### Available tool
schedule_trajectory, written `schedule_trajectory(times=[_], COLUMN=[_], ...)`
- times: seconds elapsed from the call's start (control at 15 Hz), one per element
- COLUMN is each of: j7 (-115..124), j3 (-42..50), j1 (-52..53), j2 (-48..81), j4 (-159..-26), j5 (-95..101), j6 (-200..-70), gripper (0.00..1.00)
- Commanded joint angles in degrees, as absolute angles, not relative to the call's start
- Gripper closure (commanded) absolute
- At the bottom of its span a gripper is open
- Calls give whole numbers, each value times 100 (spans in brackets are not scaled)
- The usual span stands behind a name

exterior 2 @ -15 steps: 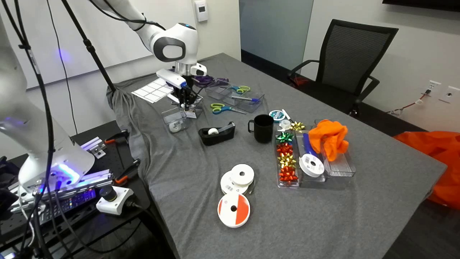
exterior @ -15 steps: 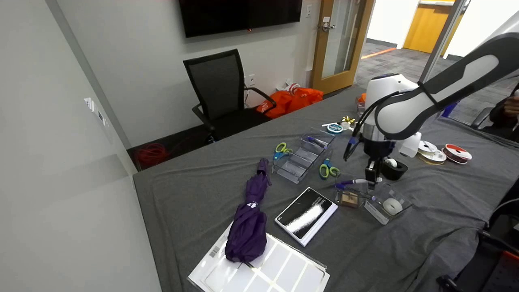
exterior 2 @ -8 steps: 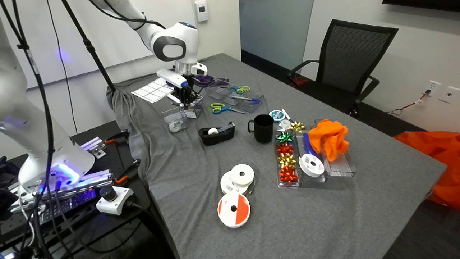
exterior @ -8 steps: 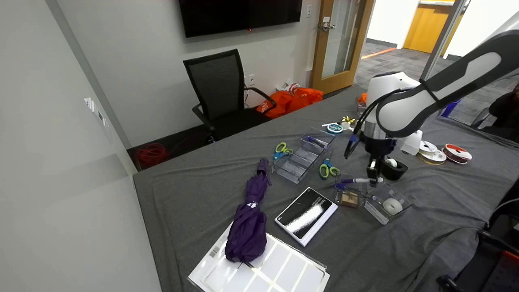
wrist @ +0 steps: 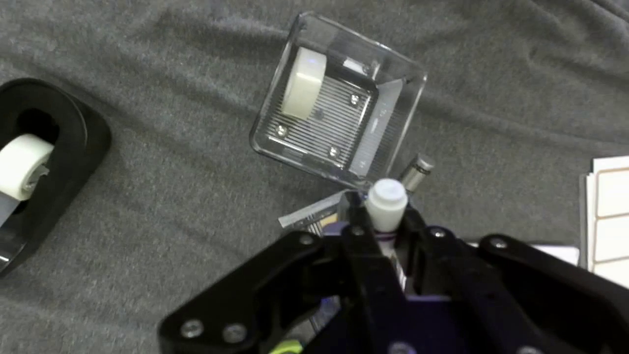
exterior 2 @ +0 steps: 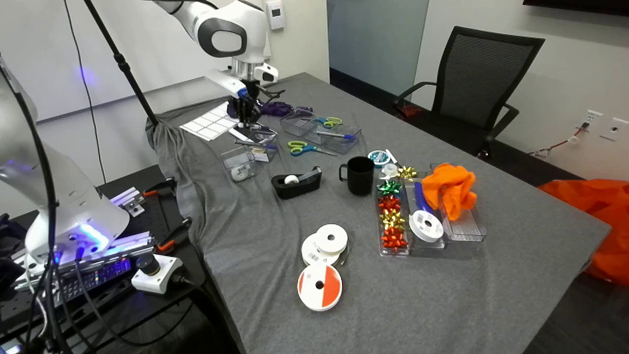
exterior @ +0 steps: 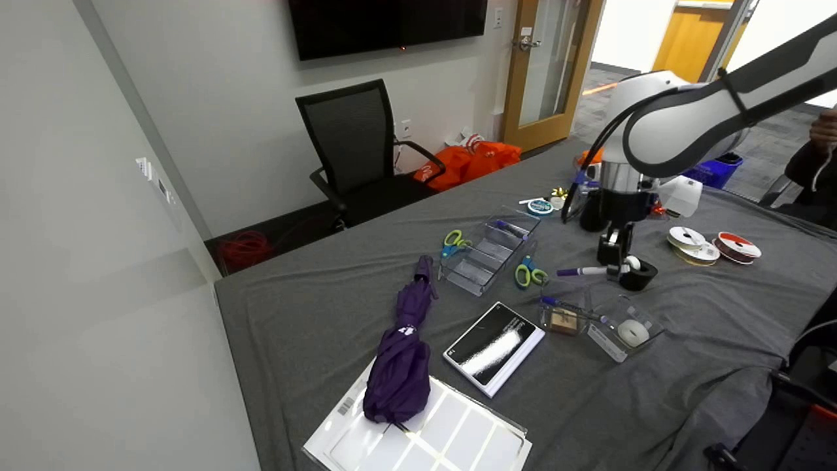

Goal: Move the marker from the middle tray to the furthest tray

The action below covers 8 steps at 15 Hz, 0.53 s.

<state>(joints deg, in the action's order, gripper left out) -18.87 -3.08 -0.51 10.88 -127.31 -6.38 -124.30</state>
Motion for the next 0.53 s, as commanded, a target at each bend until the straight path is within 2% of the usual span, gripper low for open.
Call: schedule_trajectory(times=[0.0,0.47], j7=[-1691,-312], j3=[-331,-292], j1=[-117,-22], j2=[956,1825], j4=[-12532,-11534], j5=[-1378,-2109], j6=[-12583,-13667], gripper=[96,96])
